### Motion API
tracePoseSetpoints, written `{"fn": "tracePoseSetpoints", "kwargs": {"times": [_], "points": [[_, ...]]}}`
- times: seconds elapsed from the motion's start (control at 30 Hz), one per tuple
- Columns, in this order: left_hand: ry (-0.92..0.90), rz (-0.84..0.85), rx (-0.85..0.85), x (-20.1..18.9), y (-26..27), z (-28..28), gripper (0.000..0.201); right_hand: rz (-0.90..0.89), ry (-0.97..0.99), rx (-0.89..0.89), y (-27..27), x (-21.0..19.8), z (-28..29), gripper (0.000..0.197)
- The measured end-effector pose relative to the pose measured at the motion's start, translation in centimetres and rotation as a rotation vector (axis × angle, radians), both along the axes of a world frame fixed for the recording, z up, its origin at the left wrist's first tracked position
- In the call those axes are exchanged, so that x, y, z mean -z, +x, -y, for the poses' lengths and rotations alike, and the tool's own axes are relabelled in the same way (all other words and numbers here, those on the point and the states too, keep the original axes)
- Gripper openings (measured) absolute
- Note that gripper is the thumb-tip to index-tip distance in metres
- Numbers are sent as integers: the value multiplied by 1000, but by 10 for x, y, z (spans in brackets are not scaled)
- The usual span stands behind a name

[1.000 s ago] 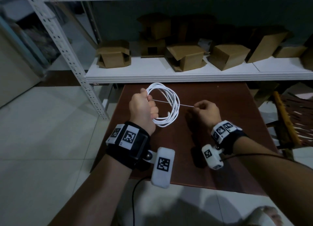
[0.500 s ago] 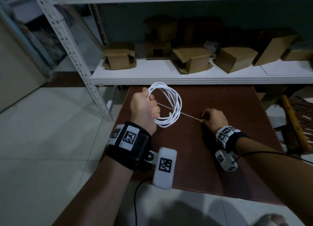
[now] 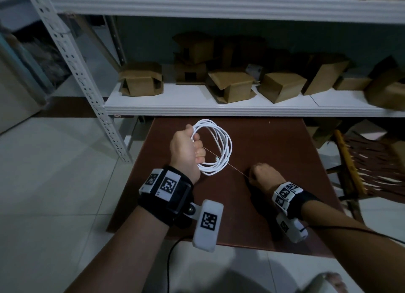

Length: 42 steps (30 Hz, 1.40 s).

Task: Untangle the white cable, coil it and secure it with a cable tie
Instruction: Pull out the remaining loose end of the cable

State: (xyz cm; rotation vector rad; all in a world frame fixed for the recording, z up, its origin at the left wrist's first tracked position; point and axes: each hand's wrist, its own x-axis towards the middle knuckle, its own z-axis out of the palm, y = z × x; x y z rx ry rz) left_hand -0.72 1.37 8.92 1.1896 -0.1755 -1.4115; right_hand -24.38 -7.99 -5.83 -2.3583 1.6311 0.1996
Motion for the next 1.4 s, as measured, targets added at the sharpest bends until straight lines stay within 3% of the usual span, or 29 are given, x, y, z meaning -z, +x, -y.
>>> {"fn": "tracePoseSetpoints", "kwargs": {"times": [0.27, 0.4, 0.5, 0.73, 0.83, 0.93, 1.13, 1.3, 1.4], "points": [[12, -9, 5, 0, -2, 0, 44, 122, 7, 95, -20, -22, -15, 8], [5, -8, -4, 1, -1, 0, 44, 19, 132, 198, -25, -27, -18, 36], [10, 8, 3, 2, -2, 0, 43, -97, 188, 168, -21, -36, -23, 41], [11, -6, 27, 4, -12, 1, 45, -97, 213, 128, -14, -38, -26, 15], [12, -9, 29, 4, -12, 2, 45, 53, 227, 115, -13, -46, -24, 3], [13, -15, 28, 5, -13, 2, 44, 301, 238, 130, -10, -54, -24, 15], [7, -8, 50, 6, -17, 1, 45, 645, 311, 231, -2, -63, -30, 20], [-14, -18, 44, 7, -13, 3, 44, 998, 423, 357, 6, -78, -38, 6], [-18, -17, 26, 4, -10, 3, 43, 1130, 439, 393, 10, -94, -44, 11]]}}
